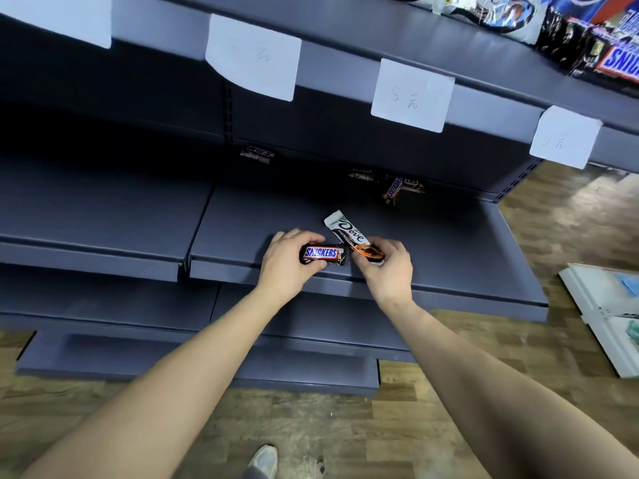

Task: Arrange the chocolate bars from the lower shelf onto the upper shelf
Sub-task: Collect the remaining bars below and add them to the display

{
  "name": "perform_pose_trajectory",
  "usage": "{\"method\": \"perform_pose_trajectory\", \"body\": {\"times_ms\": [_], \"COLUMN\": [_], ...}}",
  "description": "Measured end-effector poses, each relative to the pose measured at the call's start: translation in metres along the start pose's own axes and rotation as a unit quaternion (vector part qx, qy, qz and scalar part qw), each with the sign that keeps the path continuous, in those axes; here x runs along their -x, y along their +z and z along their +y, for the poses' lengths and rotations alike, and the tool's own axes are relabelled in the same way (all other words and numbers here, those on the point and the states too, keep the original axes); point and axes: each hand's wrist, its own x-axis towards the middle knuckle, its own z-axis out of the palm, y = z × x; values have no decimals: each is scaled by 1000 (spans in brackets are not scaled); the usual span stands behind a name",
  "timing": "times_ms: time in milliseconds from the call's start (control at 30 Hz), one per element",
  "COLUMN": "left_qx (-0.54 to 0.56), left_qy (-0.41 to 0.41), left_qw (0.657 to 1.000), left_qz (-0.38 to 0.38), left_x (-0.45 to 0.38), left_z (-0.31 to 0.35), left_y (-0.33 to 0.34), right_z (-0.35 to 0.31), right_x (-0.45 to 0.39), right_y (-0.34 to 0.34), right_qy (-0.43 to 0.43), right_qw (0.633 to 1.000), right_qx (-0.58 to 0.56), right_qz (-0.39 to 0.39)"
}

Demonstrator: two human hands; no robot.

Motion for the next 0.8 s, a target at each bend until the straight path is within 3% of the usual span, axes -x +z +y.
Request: {"method": "perform_pose_trajectory", "body": {"times_ms": [133, 233, 333, 533, 800], "left_qx": [-27, -38, -46, -72, -98], "left_qy": [19, 26, 21, 50, 127], "left_qw": [999, 999, 999, 995, 987], "left_qz": [-12, -18, -16, -36, 8], "left_x": [17, 32, 52, 95, 149], "left_z": [7, 18, 33, 76, 152], "left_y": [-6, -13, -20, -37, -88], "right_z": [-9, -11, -6, -14, -66], "right_x": [15, 27, 44, 80, 122], "right_y": [-17, -33, -52, -99, -171], "right_qy": [-54, -118, -149, -178, -256], "right_qw": [989, 970, 969, 970, 958], "right_qx": [135, 209, 196, 163, 106], "right_qz": [7, -31, -37, 25, 69]}}
